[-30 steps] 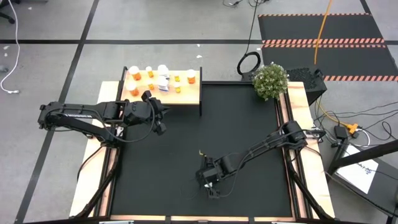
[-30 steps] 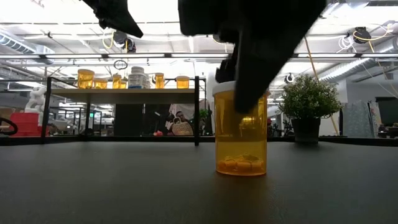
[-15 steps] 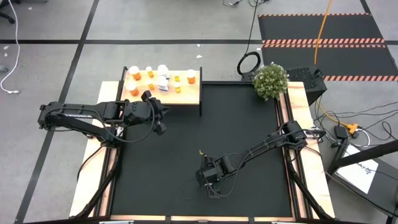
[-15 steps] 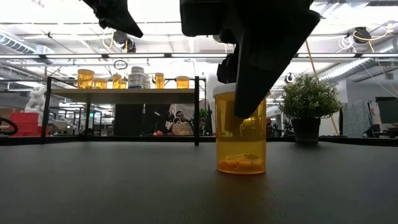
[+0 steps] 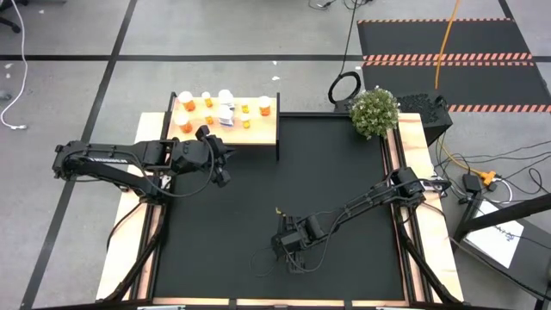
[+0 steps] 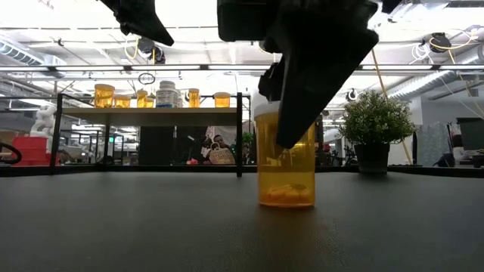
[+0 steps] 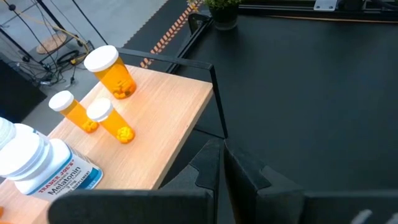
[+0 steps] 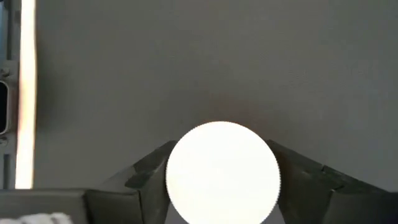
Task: Pick and place medicine bottles onto shelf by color
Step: Put the large orange pill bottle on the shelf aligned with the other large orange pill bottle
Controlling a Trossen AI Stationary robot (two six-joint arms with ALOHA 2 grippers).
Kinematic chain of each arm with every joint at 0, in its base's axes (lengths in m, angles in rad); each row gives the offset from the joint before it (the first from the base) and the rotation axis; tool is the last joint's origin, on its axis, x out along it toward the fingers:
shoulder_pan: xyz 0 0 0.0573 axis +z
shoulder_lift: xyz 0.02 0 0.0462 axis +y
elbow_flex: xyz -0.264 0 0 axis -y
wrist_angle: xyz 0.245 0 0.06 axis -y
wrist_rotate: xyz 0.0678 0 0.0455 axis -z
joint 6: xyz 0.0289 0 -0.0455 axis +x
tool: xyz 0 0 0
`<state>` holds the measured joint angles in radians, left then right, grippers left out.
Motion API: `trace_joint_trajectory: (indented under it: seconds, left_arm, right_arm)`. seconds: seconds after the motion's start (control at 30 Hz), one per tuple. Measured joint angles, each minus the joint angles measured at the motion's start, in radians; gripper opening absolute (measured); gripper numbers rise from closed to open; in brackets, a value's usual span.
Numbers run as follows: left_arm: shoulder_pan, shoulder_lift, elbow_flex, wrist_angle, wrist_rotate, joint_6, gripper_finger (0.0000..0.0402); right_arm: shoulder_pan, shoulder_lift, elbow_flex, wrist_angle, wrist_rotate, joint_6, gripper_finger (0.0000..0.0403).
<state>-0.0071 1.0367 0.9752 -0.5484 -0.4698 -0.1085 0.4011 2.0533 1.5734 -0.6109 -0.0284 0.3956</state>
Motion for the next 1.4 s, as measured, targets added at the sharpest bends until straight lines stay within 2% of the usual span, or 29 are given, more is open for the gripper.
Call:
trace_joint_trajectory:
  seconds: [0.13, 0.27, 0.7, 0.8, 1.17, 1.4]
  left_arm:
    - [0.000, 0.000, 0.000, -0.001, 0.000, 0.000, 0.0026]
    - [0.000, 0.000, 0.000, -0.001, 0.000, 0.000, 0.0026]
    - [0.000, 0.000, 0.000, -0.001, 0.000, 0.000, 0.0026]
    - [0.000, 0.000, 0.000, -0.001, 0.000, -0.001, 0.0026]
    - [0.000, 0.000, 0.000, -0.001, 0.000, -0.001, 0.0026]
    - [0.000, 0.000, 0.000, -0.001, 0.000, -0.001, 0.0026]
  right_arm:
    - [0.000, 0.000, 0.000, -0.003, 0.002, -0.015, 0.0254]
    - [0.001, 0.000, 0.000, -0.014, 0.001, -0.024, 0.0264]
    - [0.007, -0.070, 0.001, -0.072, 0.008, -0.056, 0.0232]
    - [0.012, -0.070, 0.000, -0.063, 0.056, -0.060, 0.0230]
    - [0.013, -0.070, -0.020, -0.002, 0.084, -0.079, 0.0294]
    - [0.013, -0.070, -0.032, 0.023, 0.082, -0.104, 0.0279]
